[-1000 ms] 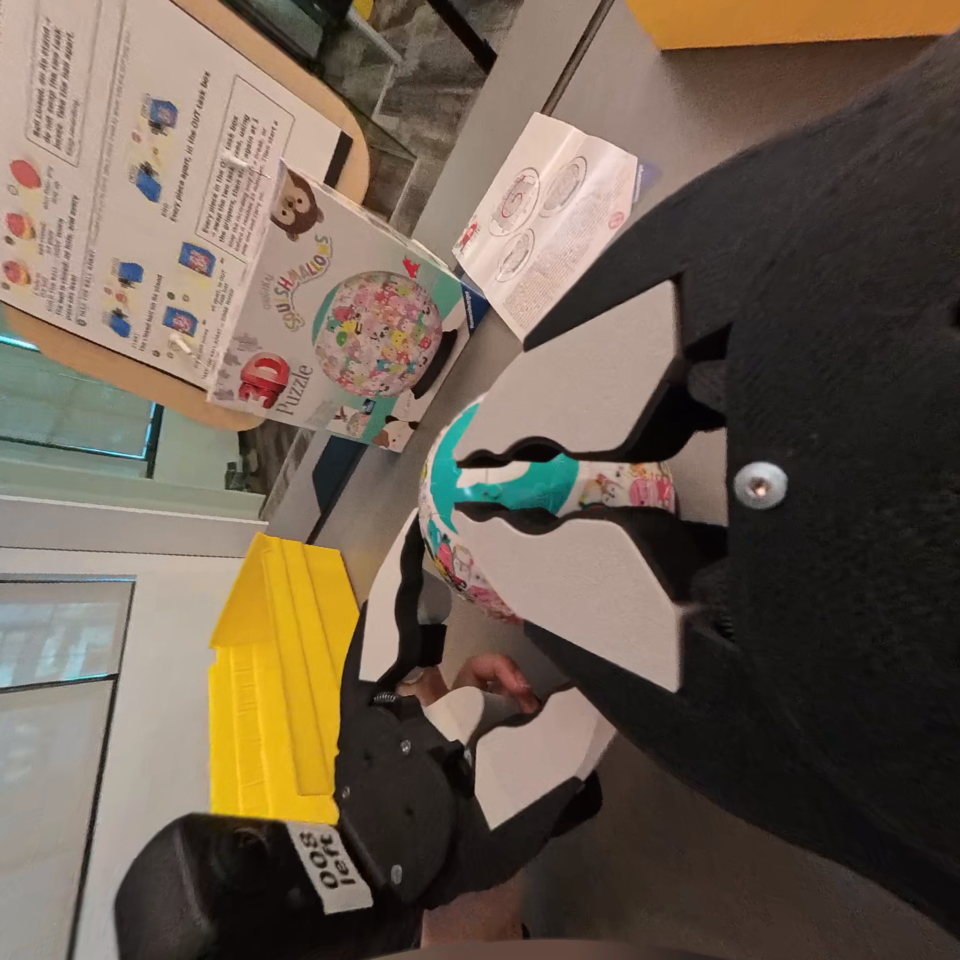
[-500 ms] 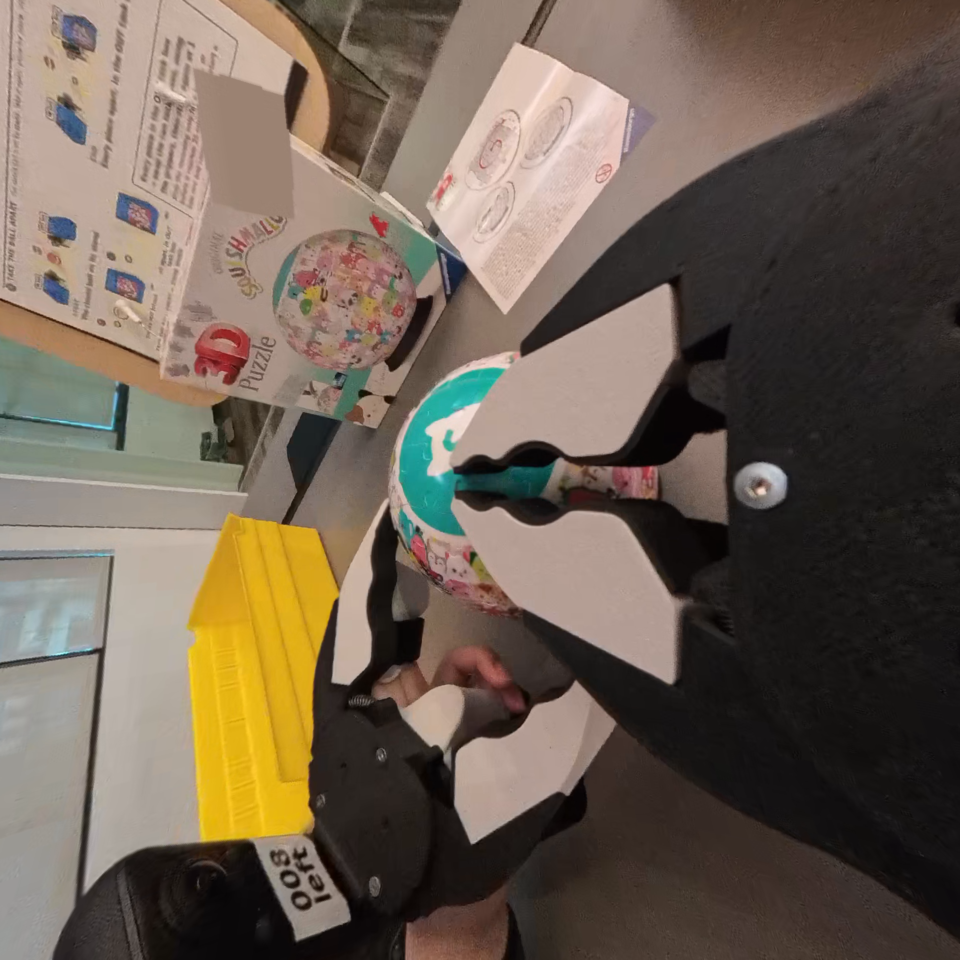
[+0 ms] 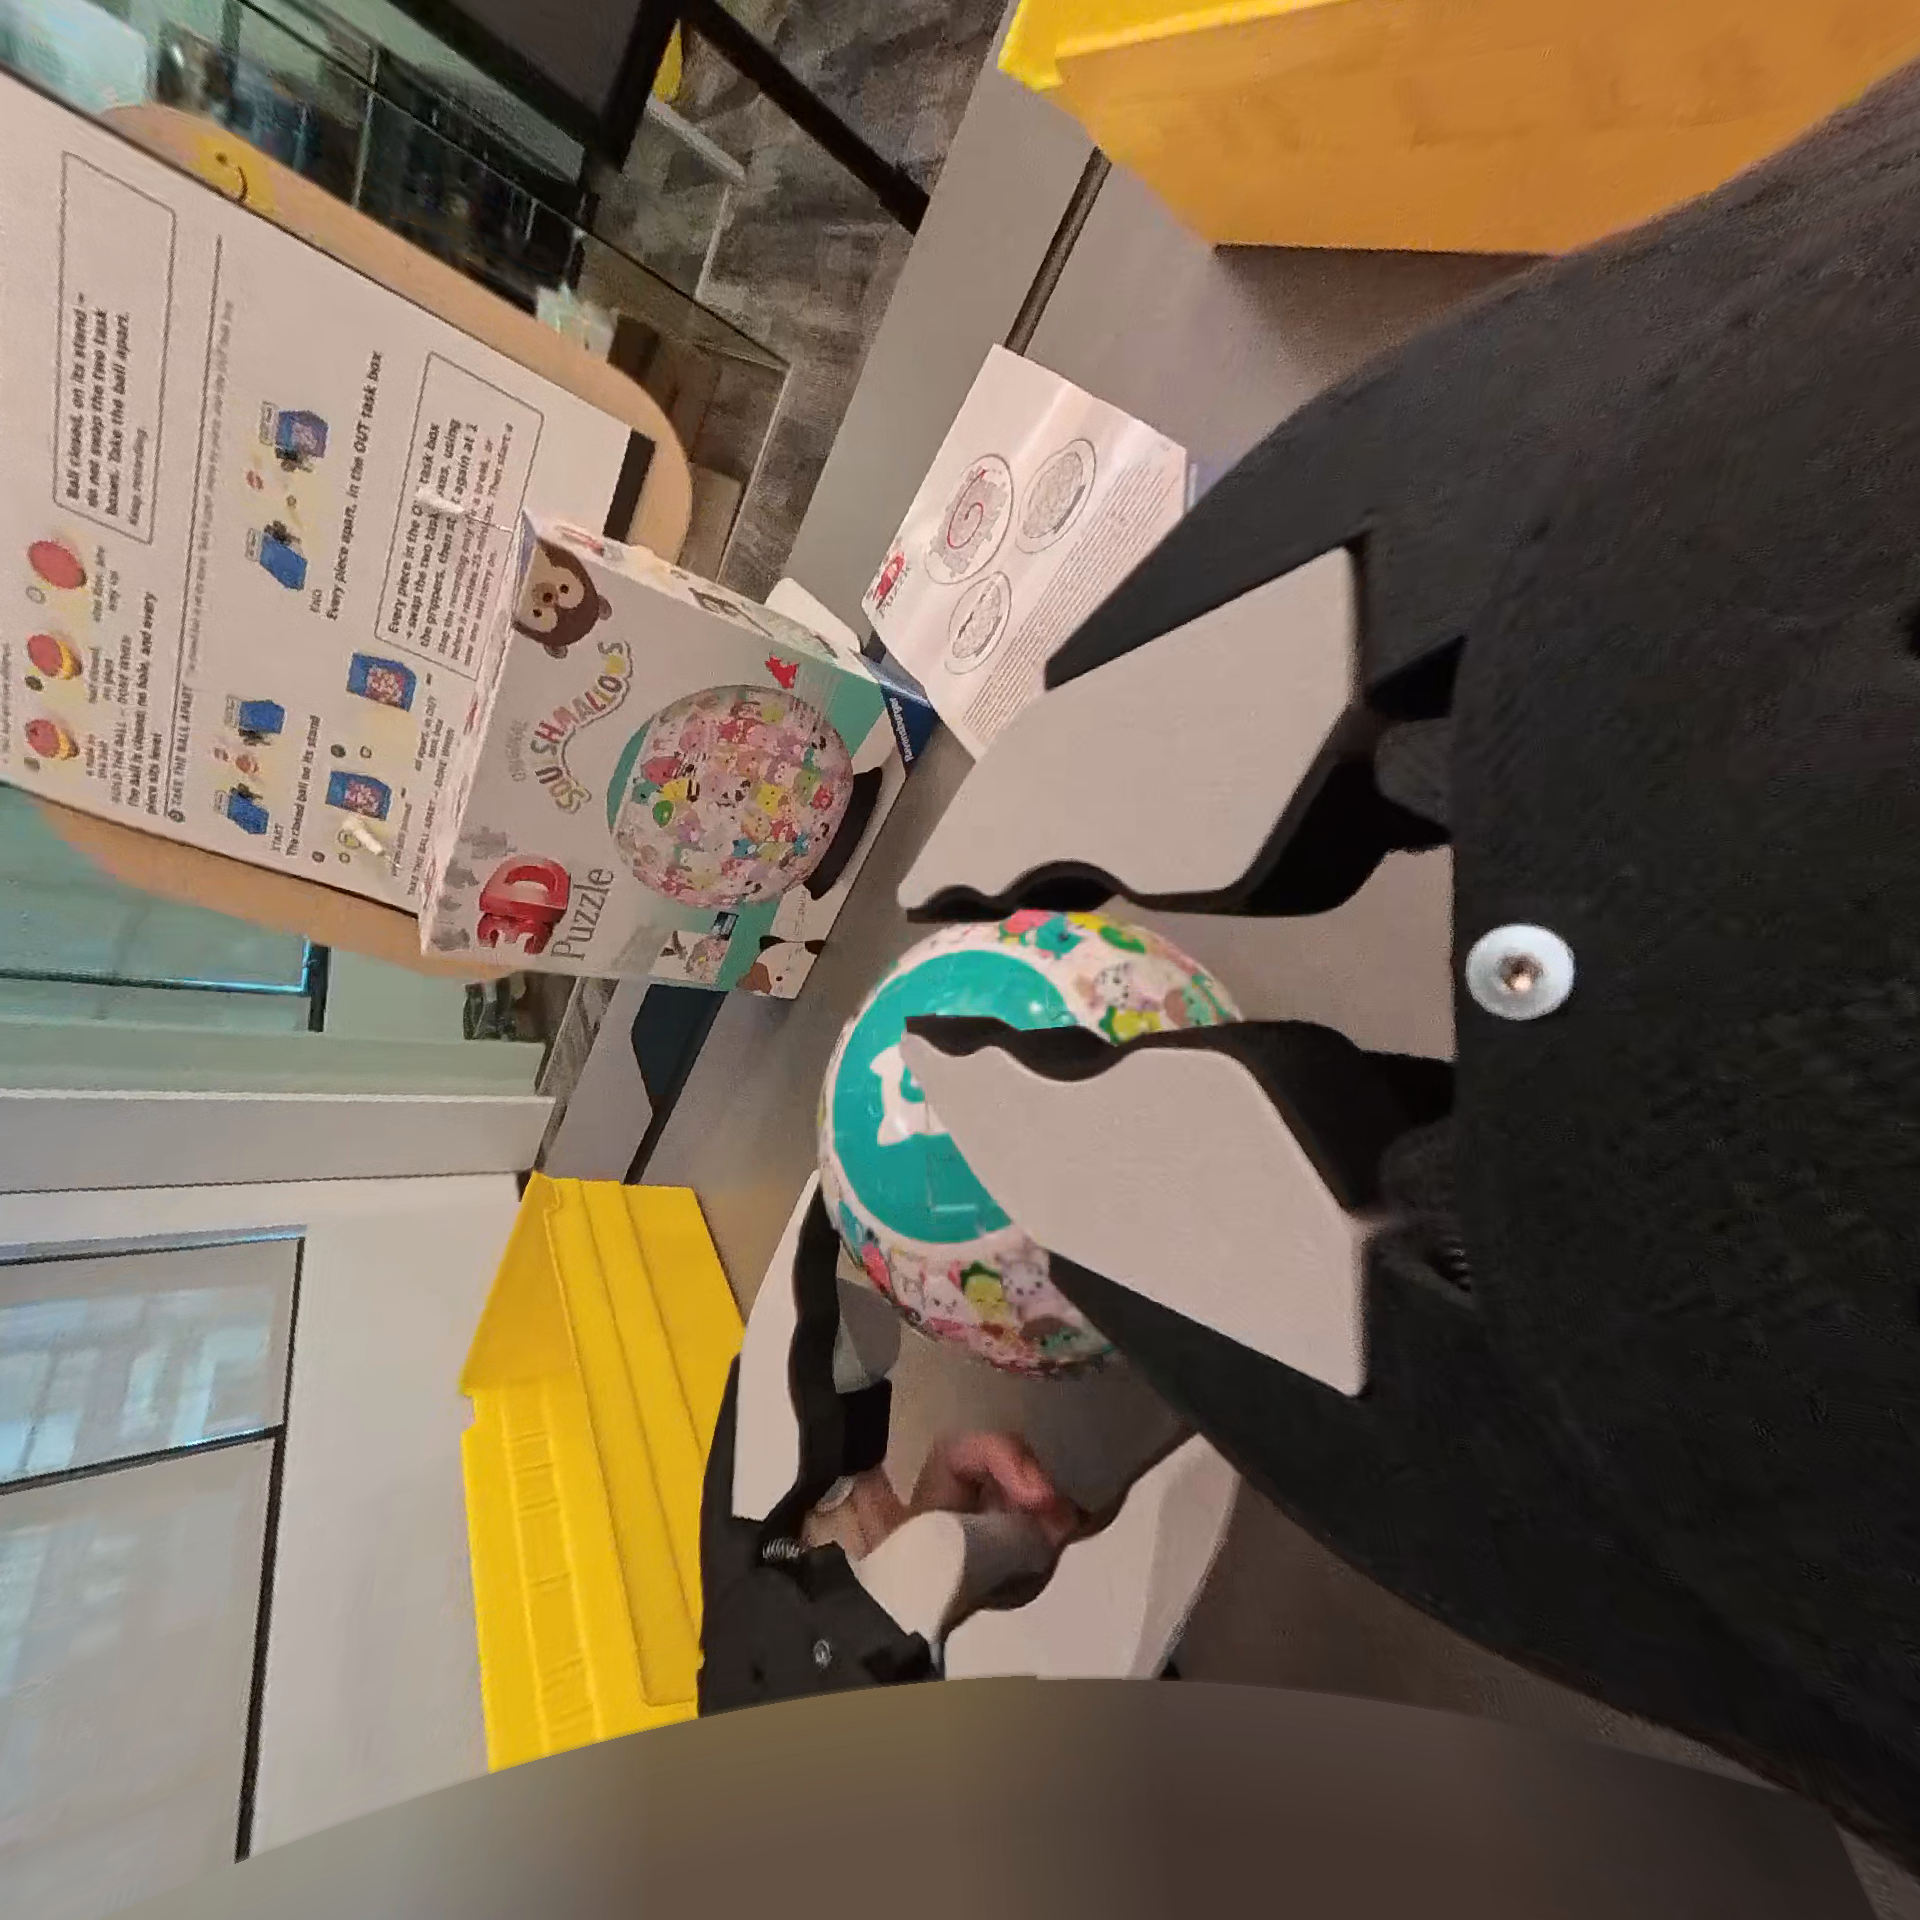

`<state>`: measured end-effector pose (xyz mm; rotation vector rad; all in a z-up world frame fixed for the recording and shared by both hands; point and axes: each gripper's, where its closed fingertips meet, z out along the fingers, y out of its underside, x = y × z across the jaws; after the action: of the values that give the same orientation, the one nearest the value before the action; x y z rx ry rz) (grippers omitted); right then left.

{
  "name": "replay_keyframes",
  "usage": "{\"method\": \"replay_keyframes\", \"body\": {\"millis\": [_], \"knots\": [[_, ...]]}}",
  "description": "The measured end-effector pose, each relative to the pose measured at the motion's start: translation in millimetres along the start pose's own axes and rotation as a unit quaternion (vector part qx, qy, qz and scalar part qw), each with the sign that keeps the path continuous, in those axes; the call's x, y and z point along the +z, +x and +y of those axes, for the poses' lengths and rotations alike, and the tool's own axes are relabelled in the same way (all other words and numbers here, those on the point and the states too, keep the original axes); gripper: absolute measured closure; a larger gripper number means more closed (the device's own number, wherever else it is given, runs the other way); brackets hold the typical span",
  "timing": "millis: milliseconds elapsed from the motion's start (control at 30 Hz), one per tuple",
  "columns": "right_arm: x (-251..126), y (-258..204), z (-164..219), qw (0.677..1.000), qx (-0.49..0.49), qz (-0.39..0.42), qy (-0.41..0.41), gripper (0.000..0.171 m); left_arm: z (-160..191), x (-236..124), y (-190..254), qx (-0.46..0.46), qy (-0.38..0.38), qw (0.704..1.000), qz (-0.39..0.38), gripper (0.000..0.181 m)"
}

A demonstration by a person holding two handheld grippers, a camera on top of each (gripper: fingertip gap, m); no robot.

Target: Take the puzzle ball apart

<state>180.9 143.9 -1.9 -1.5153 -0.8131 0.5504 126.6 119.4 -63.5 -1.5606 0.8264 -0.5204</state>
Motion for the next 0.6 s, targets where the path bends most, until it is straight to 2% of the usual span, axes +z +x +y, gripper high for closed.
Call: {"method": "replay_keyframes", "body": {"millis": [167,233,400,500,600], "knots": [[-7.3,-4.3,9.0,0.997,0.023,-0.073,0.003,0.153,0.0,-0.8,-1.8,0.0,0.006,1.0,0.001,0.056],[-7.2,-13.7,9.9,0.994,-0.017,-0.107,-0.002,0.155,0.2,-0.7,-1.2,0.002,0.008,1.0,0.005,0.055],[2.4,-15.4,25.5,0.974,-0.117,-0.176,-0.087,0.161,4.7,0.7,-4.8,-0.003,-0.003,1.0,0.01,0.052],[6.2,-19.3,18.4,0.961,-0.104,-0.245,-0.072,0.168,7.4,0.6,-5.7,-0.014,-0.006,1.0,0.019,0.052],[11.6,-15.3,10.0,0.962,-0.071,-0.261,-0.039,0.169,8.0,0.2,-6.2,-0.025,-0.002,0.999,0.027,0.053]]}}
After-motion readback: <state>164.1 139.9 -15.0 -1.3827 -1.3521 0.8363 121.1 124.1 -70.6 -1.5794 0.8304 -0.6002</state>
